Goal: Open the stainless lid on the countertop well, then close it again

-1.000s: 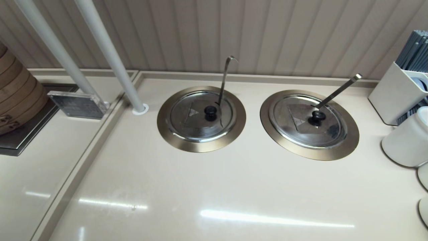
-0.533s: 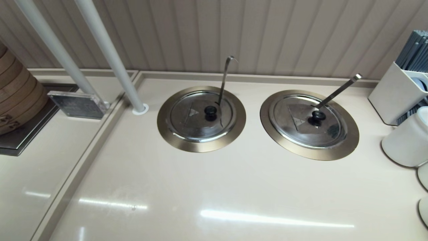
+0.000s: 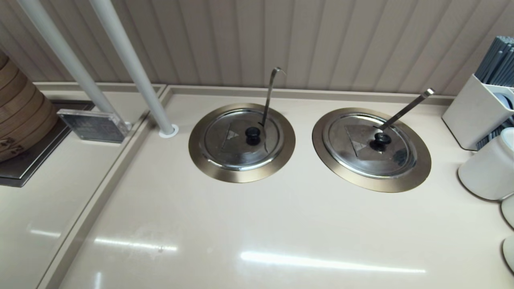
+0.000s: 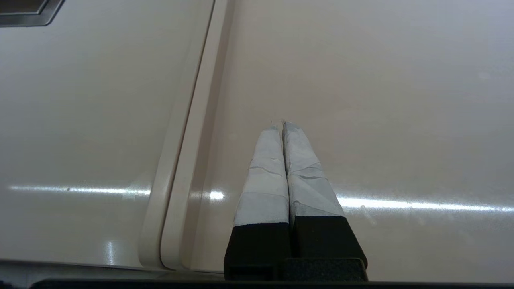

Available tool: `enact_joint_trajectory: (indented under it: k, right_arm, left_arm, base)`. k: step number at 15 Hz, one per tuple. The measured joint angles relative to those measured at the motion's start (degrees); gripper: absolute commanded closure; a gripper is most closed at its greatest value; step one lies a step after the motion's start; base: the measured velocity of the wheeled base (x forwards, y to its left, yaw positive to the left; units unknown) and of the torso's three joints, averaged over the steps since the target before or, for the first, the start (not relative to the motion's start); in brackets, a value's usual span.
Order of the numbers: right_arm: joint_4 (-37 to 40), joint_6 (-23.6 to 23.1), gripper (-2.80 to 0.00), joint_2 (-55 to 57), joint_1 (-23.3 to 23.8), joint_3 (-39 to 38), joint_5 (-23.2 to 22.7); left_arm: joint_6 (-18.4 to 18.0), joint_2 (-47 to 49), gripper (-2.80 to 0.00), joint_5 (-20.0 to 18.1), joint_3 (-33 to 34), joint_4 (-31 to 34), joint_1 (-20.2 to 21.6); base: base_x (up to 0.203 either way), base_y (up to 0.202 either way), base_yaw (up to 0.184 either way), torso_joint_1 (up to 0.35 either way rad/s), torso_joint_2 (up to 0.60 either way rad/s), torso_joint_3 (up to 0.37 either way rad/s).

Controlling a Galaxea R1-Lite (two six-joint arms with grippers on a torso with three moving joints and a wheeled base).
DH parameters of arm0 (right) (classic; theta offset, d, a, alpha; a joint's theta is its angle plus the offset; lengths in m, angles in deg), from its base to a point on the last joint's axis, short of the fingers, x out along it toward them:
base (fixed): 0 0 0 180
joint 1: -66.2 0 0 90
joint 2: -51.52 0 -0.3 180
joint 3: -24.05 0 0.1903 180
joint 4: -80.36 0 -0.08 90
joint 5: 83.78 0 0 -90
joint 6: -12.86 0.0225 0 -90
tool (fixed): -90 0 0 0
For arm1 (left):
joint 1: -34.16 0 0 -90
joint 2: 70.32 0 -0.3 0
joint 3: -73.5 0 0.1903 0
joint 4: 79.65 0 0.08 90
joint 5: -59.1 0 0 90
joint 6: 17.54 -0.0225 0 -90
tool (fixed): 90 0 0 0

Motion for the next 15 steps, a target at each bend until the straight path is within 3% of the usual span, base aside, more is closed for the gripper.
enact_joint_trajectory:
  k: [15]
  right_arm:
    - [0.09,0.99,0.00,0.00,0.00,0.00,0.07]
  left_arm:
    - [0.88,-0.02,0.00,0.24,0.07,-0.06,0.00]
  base:
    - [0.000,0.000,0.000,0.000,0.00,0.000]
